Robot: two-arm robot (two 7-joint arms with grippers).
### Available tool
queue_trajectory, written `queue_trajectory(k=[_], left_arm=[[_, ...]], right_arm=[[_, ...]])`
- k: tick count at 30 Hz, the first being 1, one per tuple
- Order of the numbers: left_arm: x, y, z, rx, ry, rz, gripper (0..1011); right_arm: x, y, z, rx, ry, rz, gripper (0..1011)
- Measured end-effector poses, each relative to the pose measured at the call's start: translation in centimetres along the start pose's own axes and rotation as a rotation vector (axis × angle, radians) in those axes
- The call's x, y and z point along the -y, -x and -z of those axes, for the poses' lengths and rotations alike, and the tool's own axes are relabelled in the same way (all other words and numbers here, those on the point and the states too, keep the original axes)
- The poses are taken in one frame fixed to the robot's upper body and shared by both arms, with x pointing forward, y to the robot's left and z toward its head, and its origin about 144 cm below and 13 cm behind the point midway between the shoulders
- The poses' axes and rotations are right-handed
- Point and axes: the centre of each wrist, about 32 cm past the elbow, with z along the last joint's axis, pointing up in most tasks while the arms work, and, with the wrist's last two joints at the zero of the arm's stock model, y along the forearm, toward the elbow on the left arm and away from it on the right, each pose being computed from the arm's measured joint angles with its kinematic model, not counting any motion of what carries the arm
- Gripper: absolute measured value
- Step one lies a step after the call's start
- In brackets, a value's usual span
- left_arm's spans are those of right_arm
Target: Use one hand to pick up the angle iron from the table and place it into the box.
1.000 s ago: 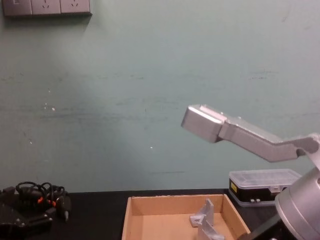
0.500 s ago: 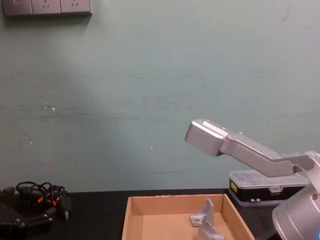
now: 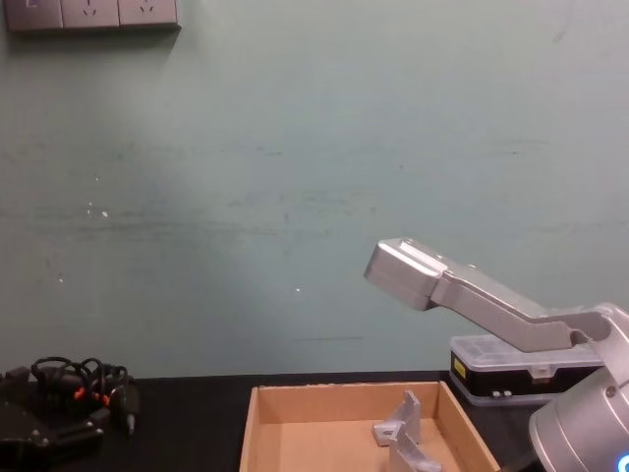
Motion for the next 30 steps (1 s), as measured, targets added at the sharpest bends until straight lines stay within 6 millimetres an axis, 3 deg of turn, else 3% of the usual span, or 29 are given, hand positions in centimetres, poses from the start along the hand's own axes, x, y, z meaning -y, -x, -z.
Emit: queue_trajectory(k=[5, 10, 30], left_arm=[[0.0, 0.0, 0.0, 0.0, 0.0, 0.0, 1011], [0.0, 0.0, 0.0, 0.0, 0.0, 0.0, 1011], [0.0, 0.0, 0.0, 0.0, 0.0, 0.0, 1011]], right_arm=[[0.04, 0.01, -0.03, 0.001, 0.0, 0.0, 994], [0.07, 0.03, -0.06, 0.001, 0.001, 0.0, 887], [0.11, 0.06, -0.08, 0.003, 0.002, -0.001, 272]])
